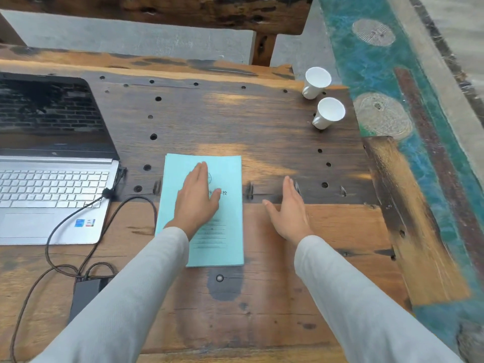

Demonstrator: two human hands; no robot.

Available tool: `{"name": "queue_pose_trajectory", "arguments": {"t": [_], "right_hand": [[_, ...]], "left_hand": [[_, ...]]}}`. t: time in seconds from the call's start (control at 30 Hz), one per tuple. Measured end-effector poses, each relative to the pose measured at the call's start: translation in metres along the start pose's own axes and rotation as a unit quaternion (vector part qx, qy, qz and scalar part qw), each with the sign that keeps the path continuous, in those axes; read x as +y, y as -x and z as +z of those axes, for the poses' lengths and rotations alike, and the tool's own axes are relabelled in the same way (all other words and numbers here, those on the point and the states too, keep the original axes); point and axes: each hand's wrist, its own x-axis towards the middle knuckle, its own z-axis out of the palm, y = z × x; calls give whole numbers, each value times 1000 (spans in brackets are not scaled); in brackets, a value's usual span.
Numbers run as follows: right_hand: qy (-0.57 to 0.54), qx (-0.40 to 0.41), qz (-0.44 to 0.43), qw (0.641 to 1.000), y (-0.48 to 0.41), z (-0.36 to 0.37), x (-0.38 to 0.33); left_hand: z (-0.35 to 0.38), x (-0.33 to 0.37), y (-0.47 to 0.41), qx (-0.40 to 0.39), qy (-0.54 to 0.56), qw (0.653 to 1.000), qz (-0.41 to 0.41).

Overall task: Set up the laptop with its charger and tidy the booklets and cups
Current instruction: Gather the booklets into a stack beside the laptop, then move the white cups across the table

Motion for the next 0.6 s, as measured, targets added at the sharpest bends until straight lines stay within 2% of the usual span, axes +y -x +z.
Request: {"name": "queue_pose_trajectory", "arguments": {"t": [0.17, 0.33, 0.6], "right_hand": [[-9, 35, 3, 999, -32, -62, 47], [-24, 55, 7, 998, -84, -118, 88], [-91, 65, -59, 992, -198, -165, 110]], "left_hand": [[31, 72, -29, -8, 53, 998, 40], [64, 154, -72, -1, 121, 993, 12], [110, 247, -166, -8, 201, 979, -44]]}}
